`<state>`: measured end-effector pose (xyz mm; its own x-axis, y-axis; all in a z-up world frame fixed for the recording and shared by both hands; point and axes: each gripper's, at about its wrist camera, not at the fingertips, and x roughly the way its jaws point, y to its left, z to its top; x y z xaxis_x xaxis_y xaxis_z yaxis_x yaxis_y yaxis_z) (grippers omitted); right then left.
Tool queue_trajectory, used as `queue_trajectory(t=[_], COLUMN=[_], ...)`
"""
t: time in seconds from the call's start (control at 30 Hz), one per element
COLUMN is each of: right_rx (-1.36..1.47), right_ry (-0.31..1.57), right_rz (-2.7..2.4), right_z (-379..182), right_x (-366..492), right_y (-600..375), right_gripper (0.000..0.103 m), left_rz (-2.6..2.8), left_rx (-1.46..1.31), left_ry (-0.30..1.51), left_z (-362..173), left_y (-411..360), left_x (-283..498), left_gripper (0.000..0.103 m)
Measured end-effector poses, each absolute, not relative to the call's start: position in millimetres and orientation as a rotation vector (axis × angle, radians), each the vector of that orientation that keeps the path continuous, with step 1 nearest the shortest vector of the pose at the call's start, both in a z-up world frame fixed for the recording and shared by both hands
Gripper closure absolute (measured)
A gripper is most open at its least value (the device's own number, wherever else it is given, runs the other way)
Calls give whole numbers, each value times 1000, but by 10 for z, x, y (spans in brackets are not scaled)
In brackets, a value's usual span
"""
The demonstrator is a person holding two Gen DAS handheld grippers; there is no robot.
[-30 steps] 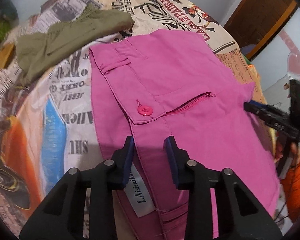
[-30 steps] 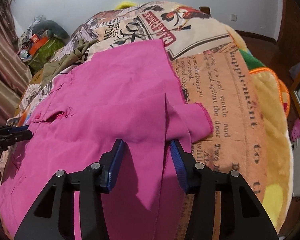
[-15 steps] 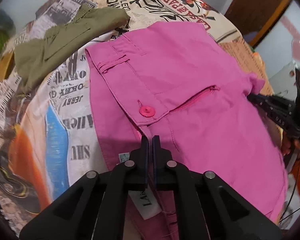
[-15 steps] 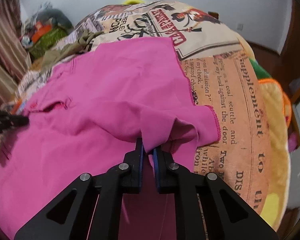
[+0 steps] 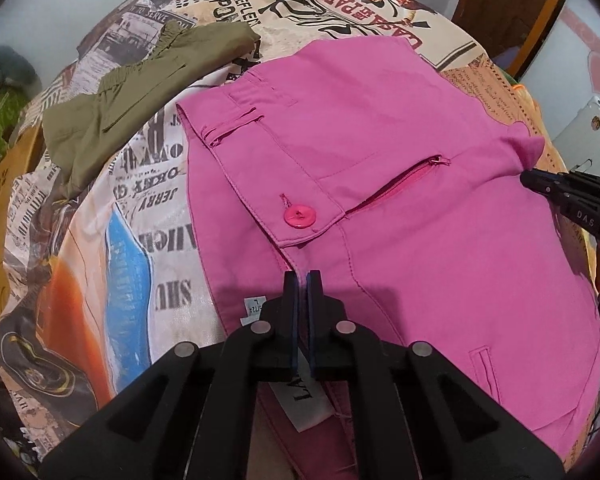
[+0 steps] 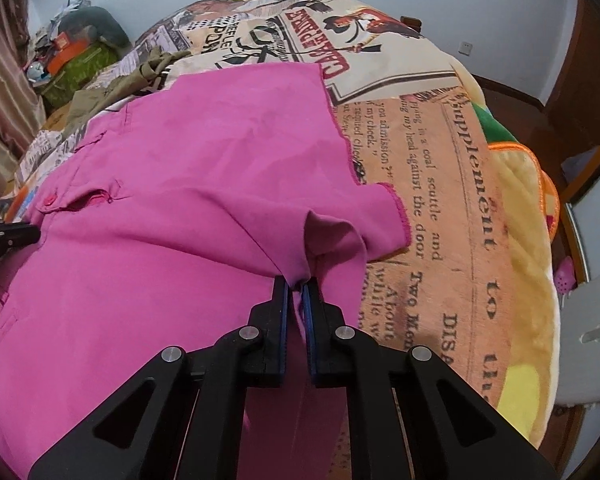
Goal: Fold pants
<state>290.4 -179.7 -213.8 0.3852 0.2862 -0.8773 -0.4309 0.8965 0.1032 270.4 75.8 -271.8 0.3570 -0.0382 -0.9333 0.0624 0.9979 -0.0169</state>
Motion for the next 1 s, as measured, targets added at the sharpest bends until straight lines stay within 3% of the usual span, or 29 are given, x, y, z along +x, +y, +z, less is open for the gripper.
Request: queue_trajectory(t=[0.27, 0.4, 0.7, 1.0], right_rx=[-24, -23, -35, -100], right_ry=[1053, 1006, 1096, 1120], right_rz=[457, 452, 433, 368], right_z=[-1869, -1738, -2199, -2175], right_x=[2870, 2992, 3349, 3255], right_y=[-2070, -2004, -1729, -1973], right_gripper=[94, 72, 72, 72], left_rz=[-80, -67, -81, -84], left_rx=[-68, -47, -47, -67], left_ry=[1199, 1192, 1184, 1172], left_z=[-2720, -2717, -2722, -2707], left_y=[867, 822, 840, 861], left_x=[2695, 2687, 2680, 2676], left_gripper=[97, 97, 96, 95])
